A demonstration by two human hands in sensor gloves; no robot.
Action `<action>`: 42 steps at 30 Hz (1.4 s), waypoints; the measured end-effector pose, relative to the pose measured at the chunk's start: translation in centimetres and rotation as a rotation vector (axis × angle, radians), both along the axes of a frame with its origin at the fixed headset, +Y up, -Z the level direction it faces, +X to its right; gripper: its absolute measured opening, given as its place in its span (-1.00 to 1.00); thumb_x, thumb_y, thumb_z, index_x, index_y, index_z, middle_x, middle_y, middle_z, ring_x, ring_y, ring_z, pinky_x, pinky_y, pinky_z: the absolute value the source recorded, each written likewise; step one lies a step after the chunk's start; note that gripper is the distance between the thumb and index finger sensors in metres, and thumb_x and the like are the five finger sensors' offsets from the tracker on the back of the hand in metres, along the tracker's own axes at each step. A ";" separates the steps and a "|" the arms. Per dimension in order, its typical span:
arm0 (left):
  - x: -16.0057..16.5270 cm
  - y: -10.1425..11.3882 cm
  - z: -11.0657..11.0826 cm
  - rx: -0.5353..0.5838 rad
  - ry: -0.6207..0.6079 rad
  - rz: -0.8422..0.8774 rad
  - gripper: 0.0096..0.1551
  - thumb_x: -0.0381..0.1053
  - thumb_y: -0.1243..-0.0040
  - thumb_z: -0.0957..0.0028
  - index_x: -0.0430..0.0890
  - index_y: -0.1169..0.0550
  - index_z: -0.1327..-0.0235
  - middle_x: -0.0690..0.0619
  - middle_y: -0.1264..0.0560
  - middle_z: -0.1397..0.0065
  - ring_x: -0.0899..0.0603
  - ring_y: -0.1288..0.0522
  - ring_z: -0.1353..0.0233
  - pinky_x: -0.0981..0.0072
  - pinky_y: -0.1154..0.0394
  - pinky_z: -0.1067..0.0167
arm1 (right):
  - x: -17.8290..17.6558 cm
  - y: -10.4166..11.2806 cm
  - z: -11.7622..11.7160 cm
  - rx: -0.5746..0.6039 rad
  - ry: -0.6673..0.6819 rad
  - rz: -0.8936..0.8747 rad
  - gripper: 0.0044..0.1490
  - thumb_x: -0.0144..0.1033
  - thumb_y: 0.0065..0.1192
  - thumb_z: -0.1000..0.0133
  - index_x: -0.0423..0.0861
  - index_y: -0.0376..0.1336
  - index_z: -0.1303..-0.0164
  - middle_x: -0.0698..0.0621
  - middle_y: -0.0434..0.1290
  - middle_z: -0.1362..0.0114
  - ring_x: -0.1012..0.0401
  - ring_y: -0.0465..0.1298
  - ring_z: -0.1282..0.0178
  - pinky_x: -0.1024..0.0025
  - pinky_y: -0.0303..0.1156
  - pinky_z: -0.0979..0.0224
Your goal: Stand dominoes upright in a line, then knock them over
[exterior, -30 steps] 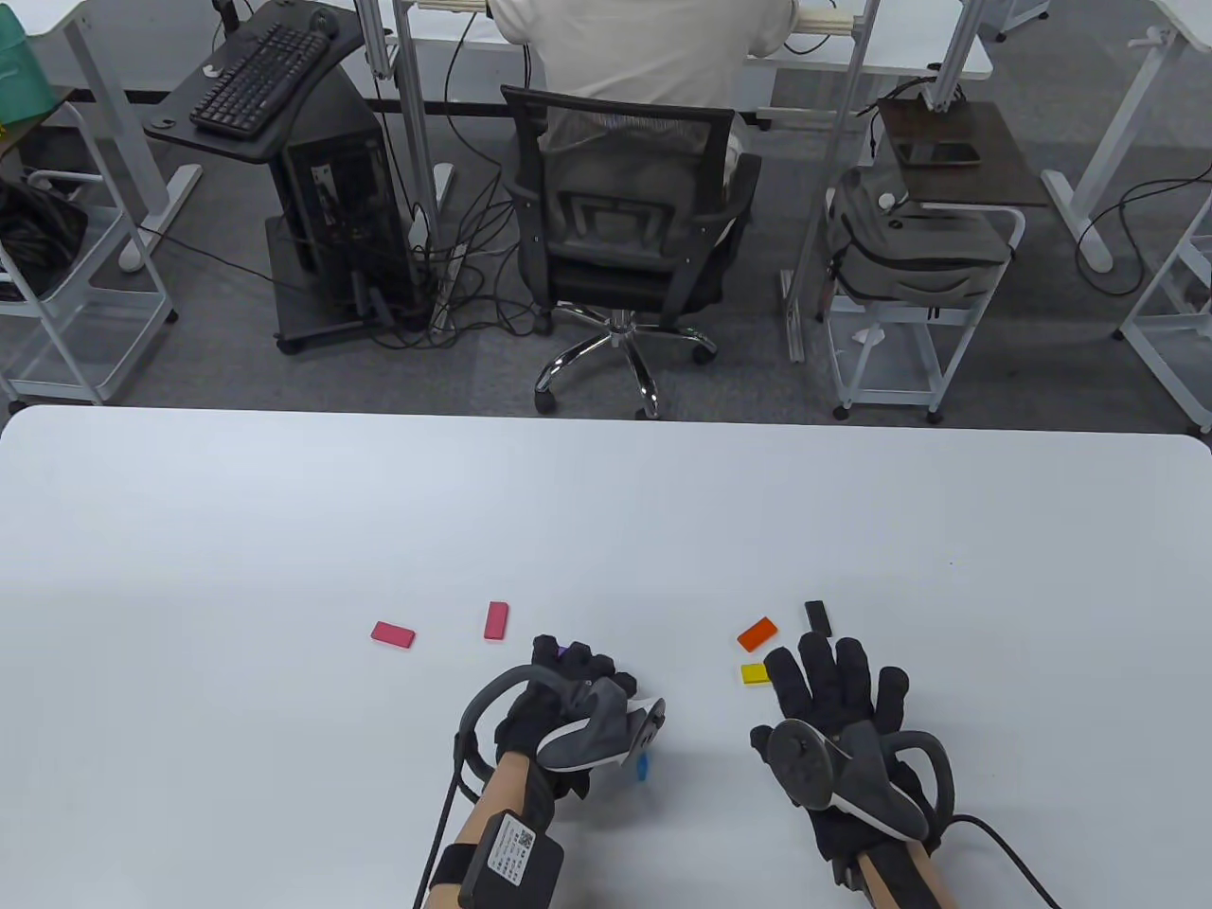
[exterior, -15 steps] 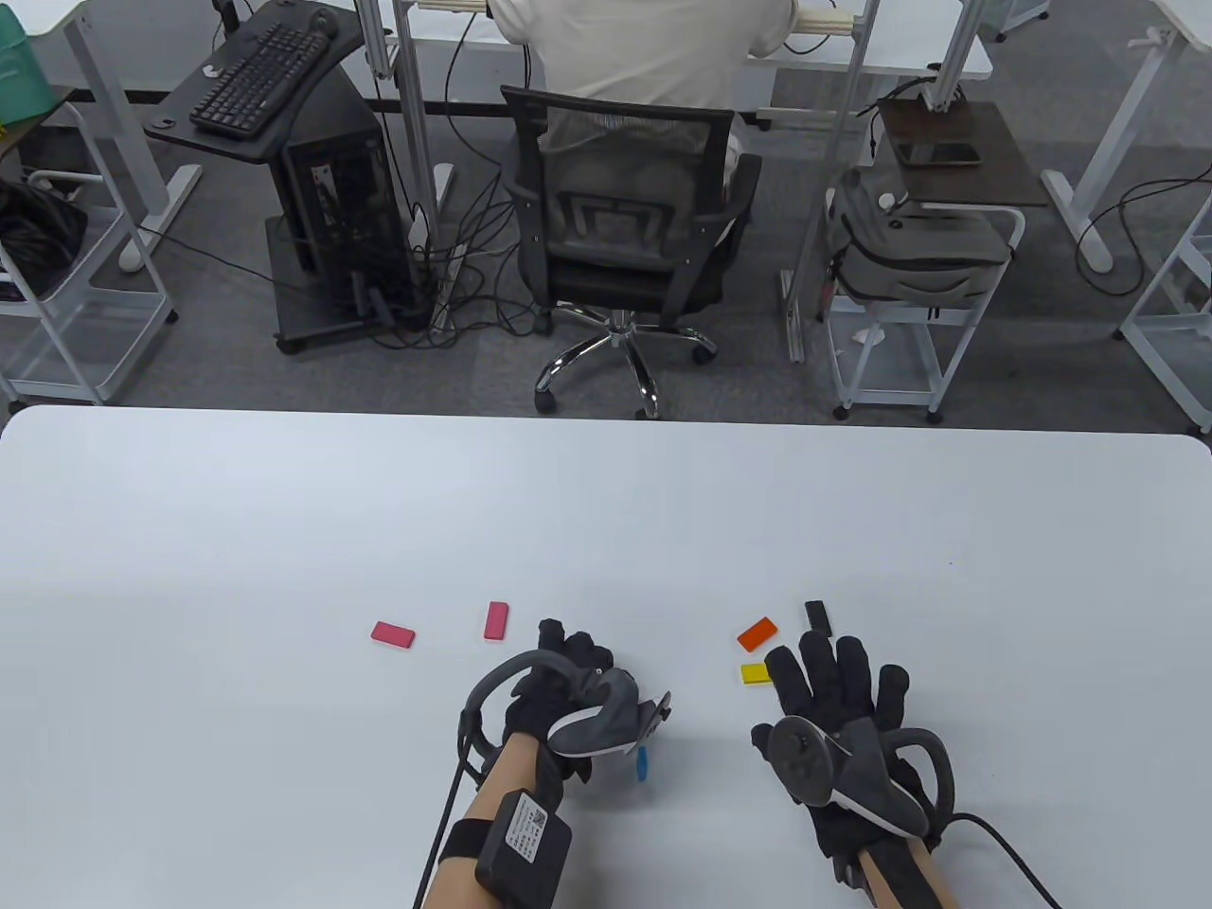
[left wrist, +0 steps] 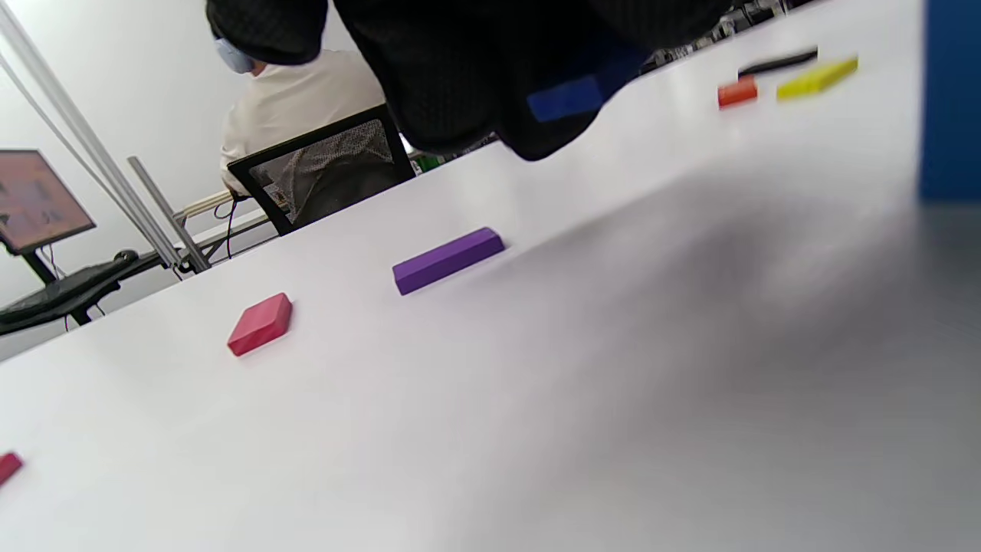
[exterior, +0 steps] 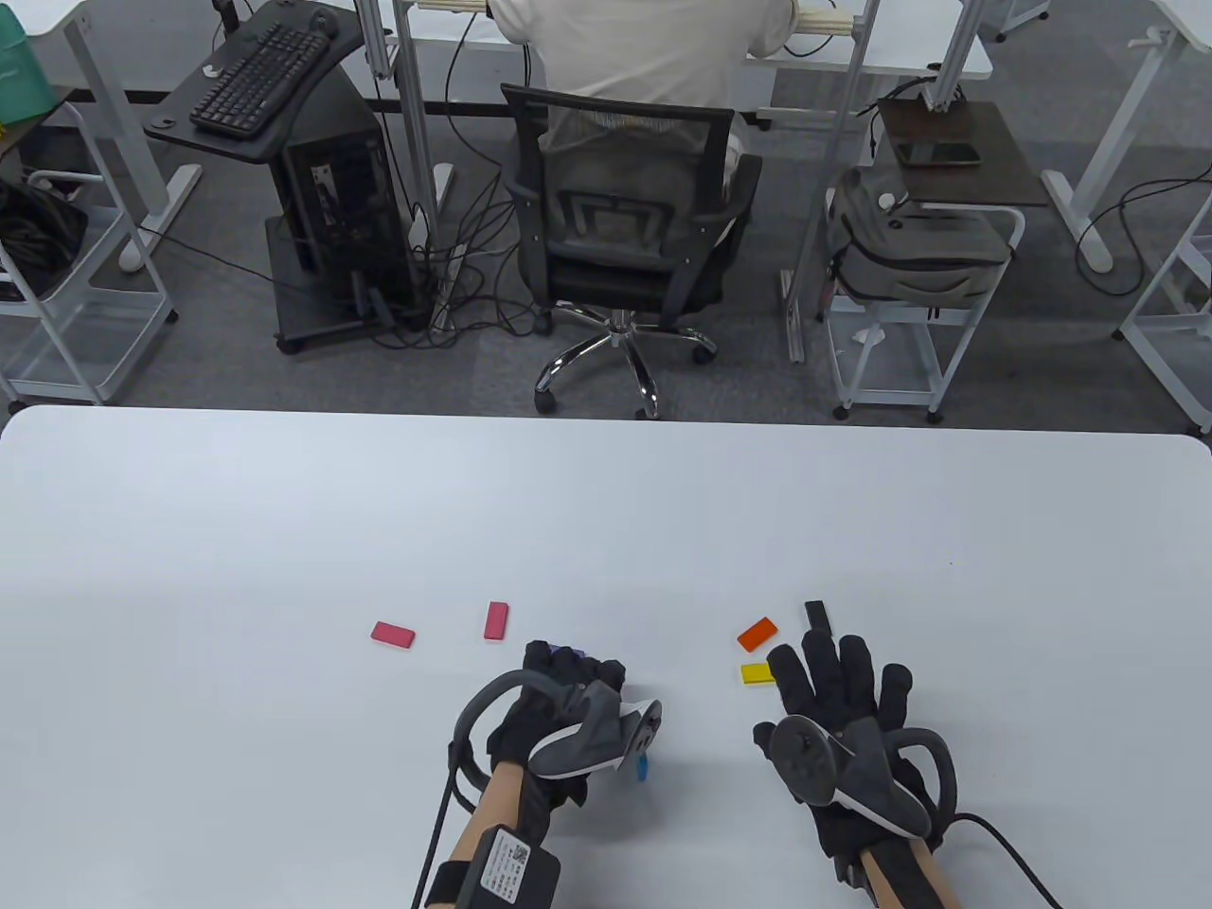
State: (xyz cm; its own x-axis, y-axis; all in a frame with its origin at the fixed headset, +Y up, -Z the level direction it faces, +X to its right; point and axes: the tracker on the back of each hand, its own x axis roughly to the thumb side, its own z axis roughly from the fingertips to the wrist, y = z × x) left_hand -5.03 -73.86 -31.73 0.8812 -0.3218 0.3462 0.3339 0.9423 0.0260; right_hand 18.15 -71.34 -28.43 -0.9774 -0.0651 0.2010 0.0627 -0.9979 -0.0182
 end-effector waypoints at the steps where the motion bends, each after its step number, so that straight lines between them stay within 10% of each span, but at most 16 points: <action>1: -0.3 0.5 0.6 -0.011 0.007 0.052 -0.30 0.07 0.12 -0.16 0.08 -0.13 -0.62 0.19 -0.48 -0.50 0.02 -0.44 -0.51 -0.22 -0.21 -0.54 | 0.0 0.0 0.0 0.000 0.001 0.001 -0.05 0.10 -0.17 -0.33 -0.10 -0.34 -0.76 -0.36 -0.31 -0.80 -0.42 -0.27 -0.68 -0.54 -0.30 -0.46; 5: -0.4 1.2 2.4 0.028 -0.002 0.137 -0.38 0.06 0.14 -0.18 0.37 -0.14 -0.54 0.19 -0.46 -0.53 0.00 -0.42 -0.53 -0.24 -0.20 -0.54 | -0.1 0.0 0.1 0.003 0.004 0.005 -0.05 0.10 -0.17 -0.33 -0.10 -0.34 -0.76 -0.36 -0.31 -0.80 -0.42 -0.27 -0.68 -0.54 -0.30 -0.46; 22: 0.2 0.5 3.7 0.013 -0.074 0.128 -0.54 0.19 -0.19 -0.01 0.39 -0.42 -0.20 0.30 -0.51 -0.47 0.09 -0.49 -0.48 -0.19 -0.27 -0.52 | -0.4 -0.1 0.3 -0.004 0.013 0.018 -0.05 0.10 -0.16 -0.33 -0.10 -0.33 -0.76 -0.36 -0.31 -0.80 -0.42 -0.27 -0.68 -0.54 -0.30 -0.46; 42: 0.8 -2.0 3.5 0.036 -0.052 0.077 -0.23 0.25 -0.19 0.03 0.29 -0.25 -0.51 0.41 -0.50 -0.46 0.18 -0.50 -0.50 -0.14 -0.28 -0.54 | -0.6 -0.2 0.3 -0.011 0.016 0.026 -0.05 0.10 -0.17 -0.33 -0.10 -0.33 -0.76 -0.36 -0.31 -0.80 -0.42 -0.27 -0.68 -0.54 -0.30 -0.46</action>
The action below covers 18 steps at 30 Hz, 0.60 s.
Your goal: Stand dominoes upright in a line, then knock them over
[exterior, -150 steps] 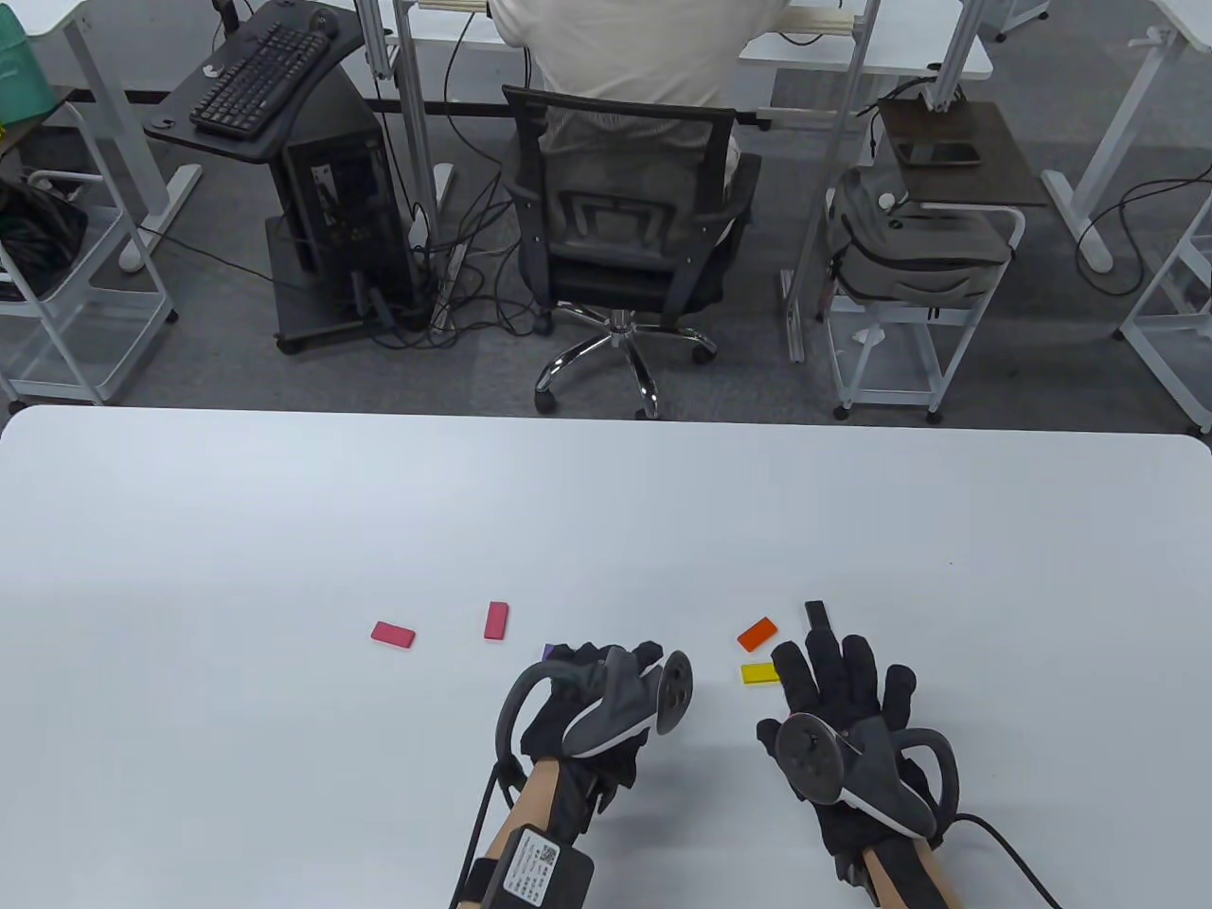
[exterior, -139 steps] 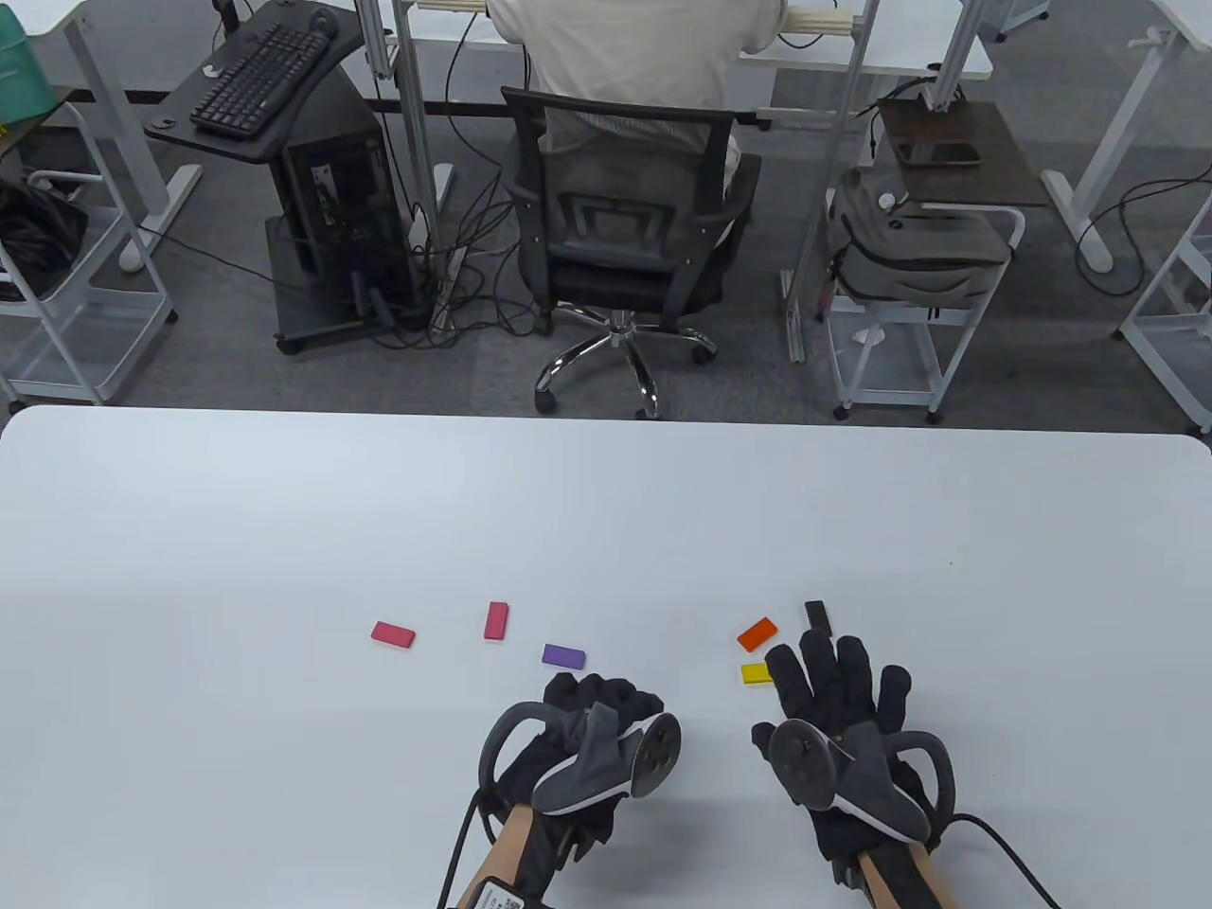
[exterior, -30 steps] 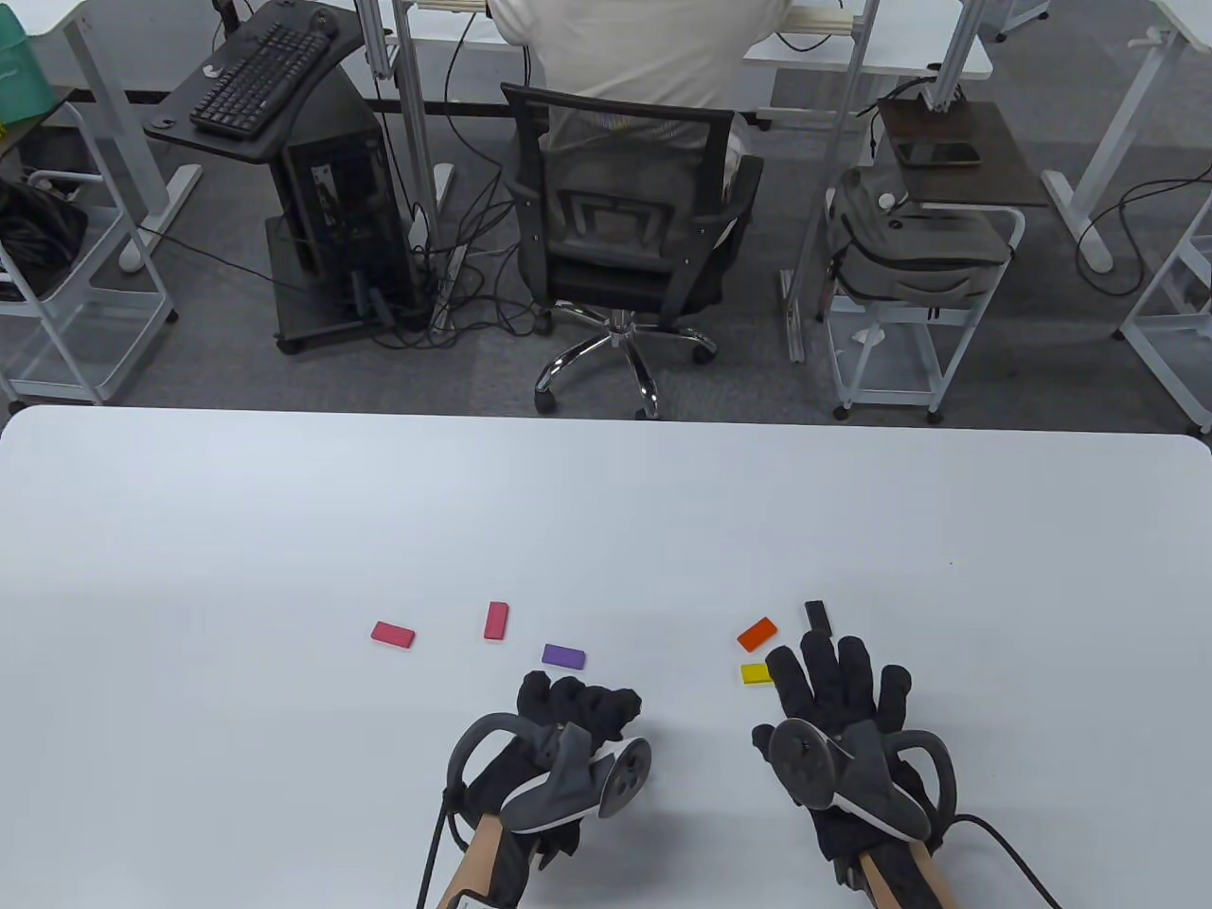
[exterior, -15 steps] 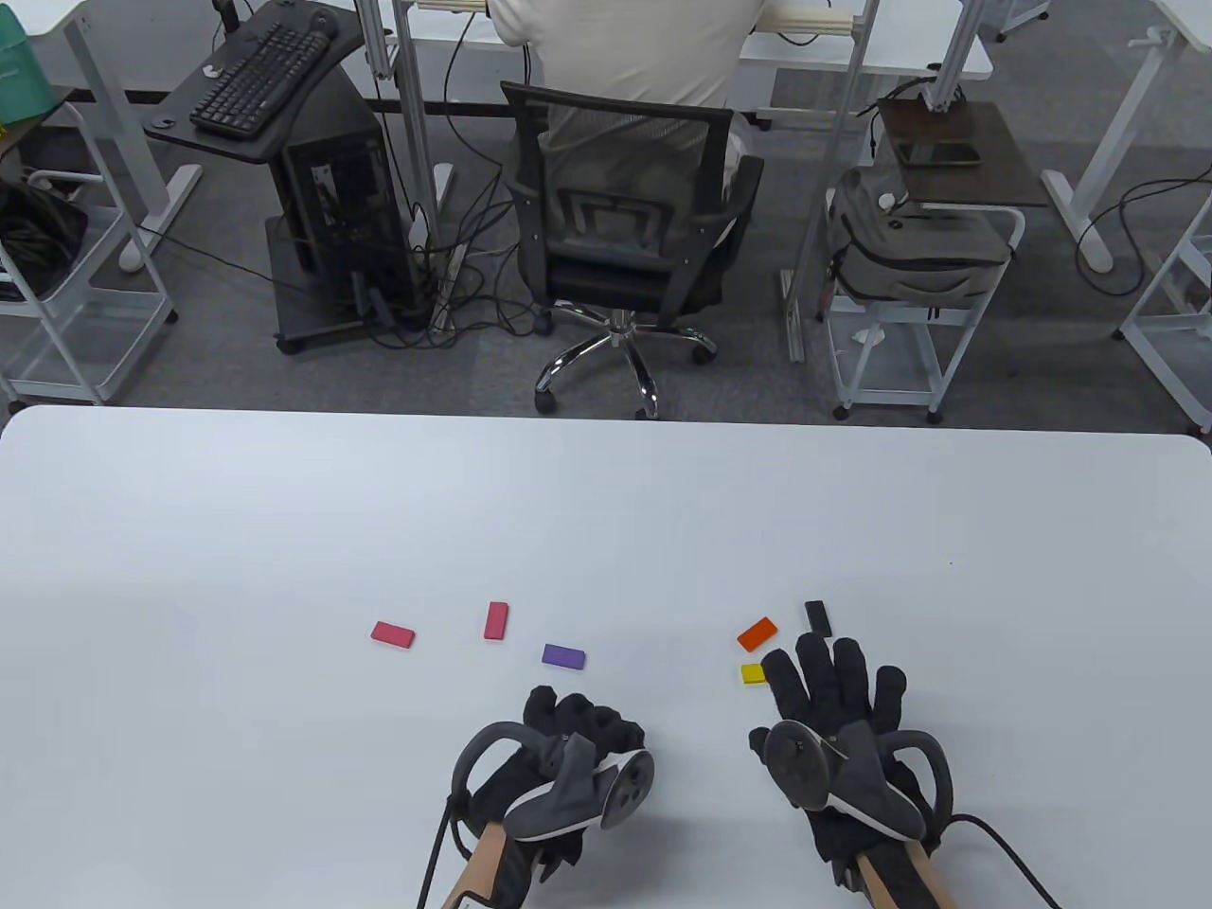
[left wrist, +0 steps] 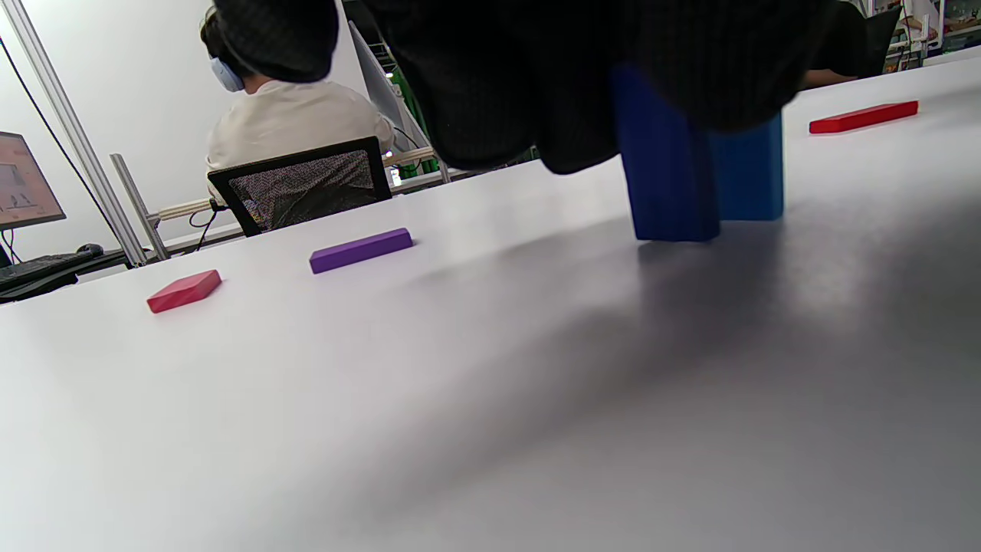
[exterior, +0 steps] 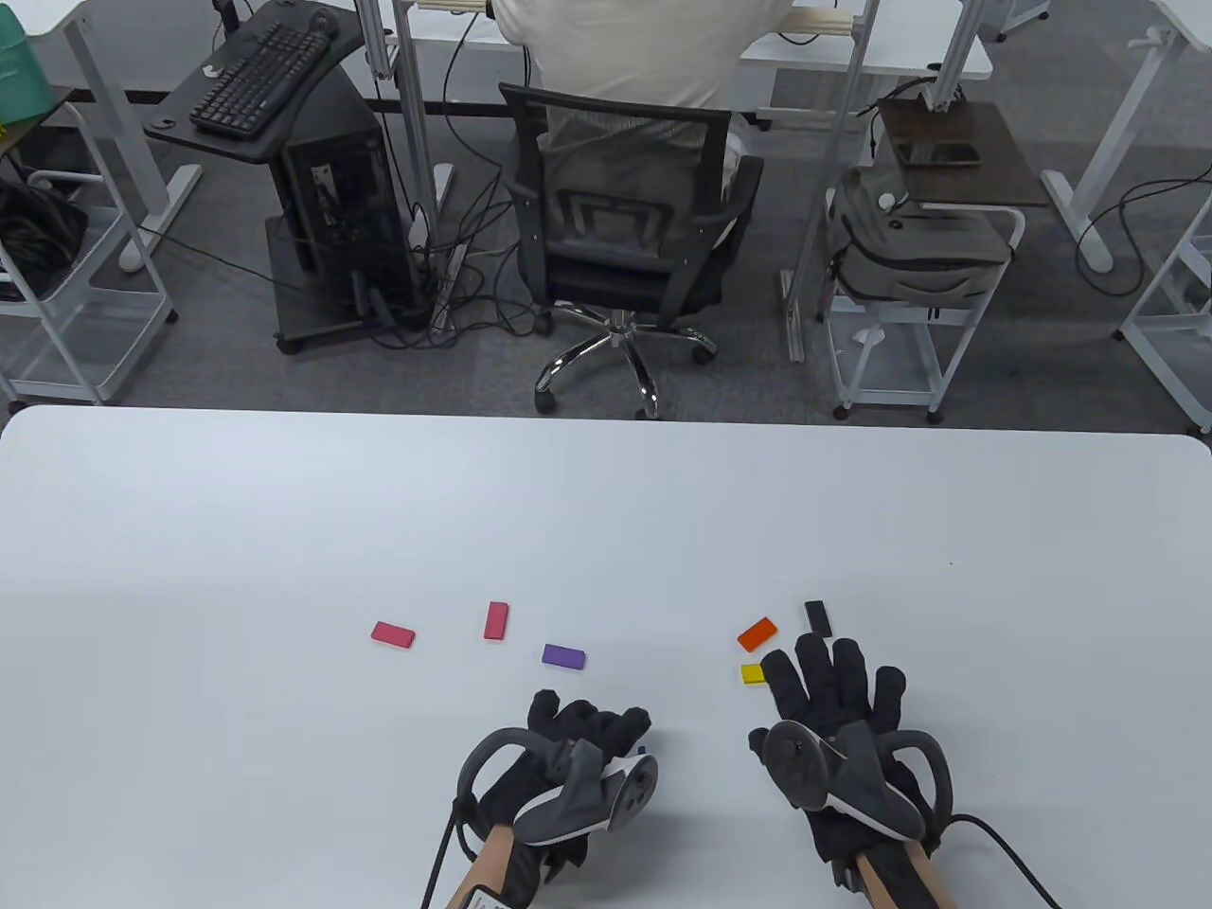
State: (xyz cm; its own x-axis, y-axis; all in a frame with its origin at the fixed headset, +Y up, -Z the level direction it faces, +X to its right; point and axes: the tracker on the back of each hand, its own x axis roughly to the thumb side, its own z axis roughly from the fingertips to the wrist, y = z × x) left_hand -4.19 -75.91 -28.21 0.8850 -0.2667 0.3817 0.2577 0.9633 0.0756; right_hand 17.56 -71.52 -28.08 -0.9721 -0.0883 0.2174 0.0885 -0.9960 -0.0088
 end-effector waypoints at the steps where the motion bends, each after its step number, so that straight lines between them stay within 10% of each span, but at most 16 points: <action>1: 0.0 0.2 0.1 -0.001 0.000 -0.001 -0.22 0.25 -0.19 0.03 0.29 -0.25 -0.51 0.41 -0.50 -0.46 0.18 -0.50 -0.50 -0.14 -0.28 -0.54 | 0.0 0.0 0.0 0.000 0.000 0.000 -0.05 0.10 -0.16 -0.33 -0.10 -0.33 -0.76 -0.36 -0.31 -0.80 -0.42 -0.27 -0.68 -0.54 -0.30 -0.46; 18: -0.1 0.4 0.1 -0.023 0.000 -0.006 -0.19 0.26 -0.20 0.04 0.28 -0.24 -0.53 0.41 -0.50 -0.47 0.17 -0.49 -0.52 -0.15 -0.27 -0.54 | 0.0 0.0 -0.1 -0.001 0.002 -0.005 -0.05 0.10 -0.17 -0.33 -0.10 -0.33 -0.76 -0.36 -0.31 -0.80 -0.43 -0.27 -0.67 -0.54 -0.31 -0.45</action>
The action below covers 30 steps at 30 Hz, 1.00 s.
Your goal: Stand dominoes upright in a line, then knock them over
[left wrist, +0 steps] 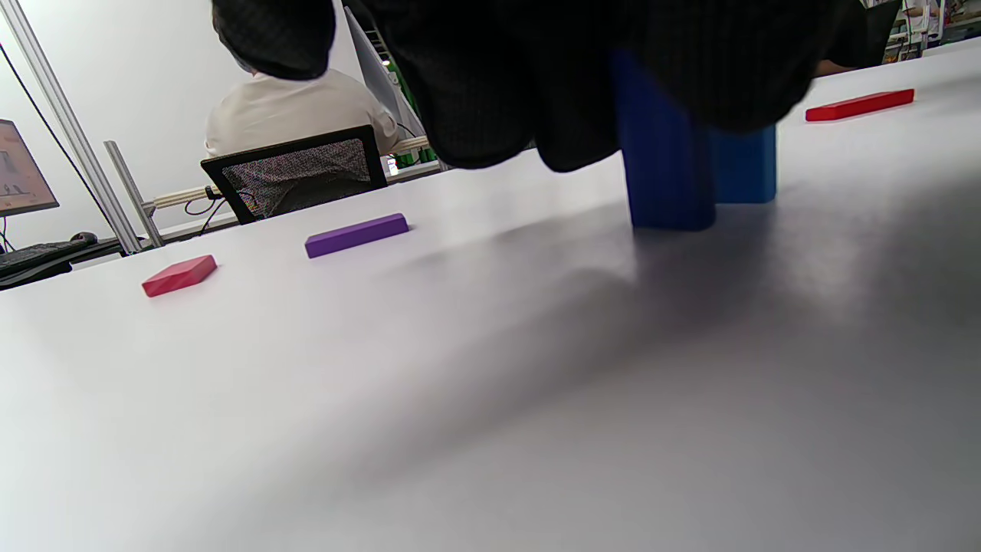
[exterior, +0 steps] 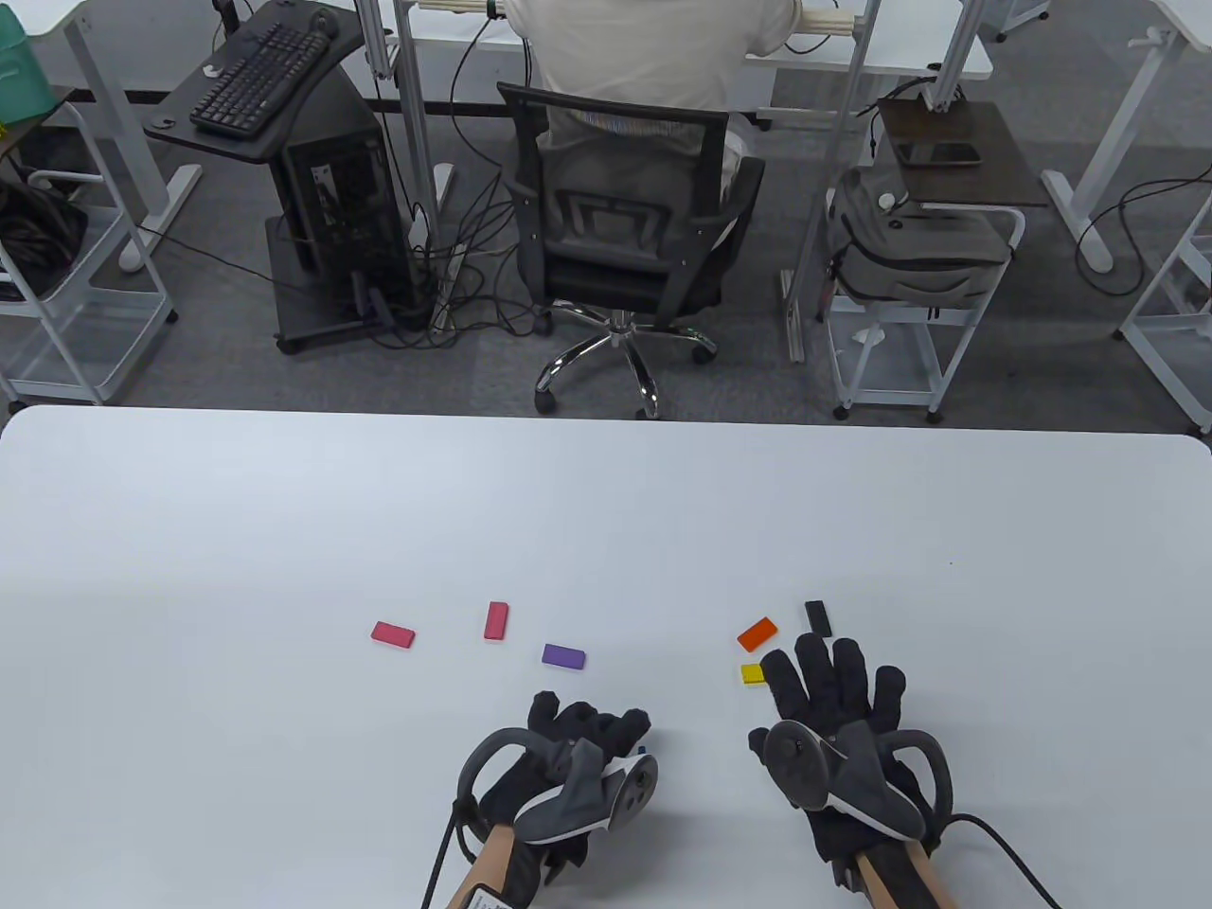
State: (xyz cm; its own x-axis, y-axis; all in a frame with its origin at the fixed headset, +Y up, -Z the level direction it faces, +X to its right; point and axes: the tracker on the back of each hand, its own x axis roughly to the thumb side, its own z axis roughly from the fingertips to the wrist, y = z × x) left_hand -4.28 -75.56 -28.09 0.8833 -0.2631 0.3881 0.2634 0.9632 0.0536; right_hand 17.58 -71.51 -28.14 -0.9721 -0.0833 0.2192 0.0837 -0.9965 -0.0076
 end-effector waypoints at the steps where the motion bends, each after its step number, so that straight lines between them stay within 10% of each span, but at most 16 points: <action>1: 0.0 0.0 0.0 -0.001 0.000 -0.001 -0.18 0.27 -0.20 0.05 0.28 -0.23 -0.53 0.40 -0.49 -0.48 0.16 -0.49 -0.53 -0.15 -0.26 -0.54 | 0.0 0.0 0.0 0.001 0.000 -0.002 -0.05 0.10 -0.17 -0.33 -0.10 -0.33 -0.76 -0.36 -0.31 -0.80 -0.43 -0.27 -0.67 -0.54 -0.31 -0.45; 18: -3.7 3.8 -1.4 0.002 0.169 0.087 -0.19 0.28 -0.15 -0.01 0.17 -0.25 -0.58 0.16 -0.42 -0.60 -0.05 -0.40 -0.61 -0.21 -0.25 -0.52 | 0.1 0.2 0.0 0.018 0.001 -0.006 -0.05 0.10 -0.17 -0.33 -0.09 -0.33 -0.76 -0.35 -0.30 -0.80 -0.42 -0.27 -0.68 -0.53 -0.31 -0.46; 30: -2.3 1.6 -9.4 0.009 0.171 -0.247 -0.28 0.29 -0.14 0.04 0.39 -0.28 -0.47 0.34 -0.38 -0.63 0.06 -0.36 -0.67 -0.15 -0.21 -0.58 | 0.2 0.1 -0.1 0.013 0.005 -0.018 -0.05 0.10 -0.17 -0.33 -0.10 -0.33 -0.76 -0.35 -0.31 -0.80 -0.42 -0.27 -0.68 -0.53 -0.31 -0.46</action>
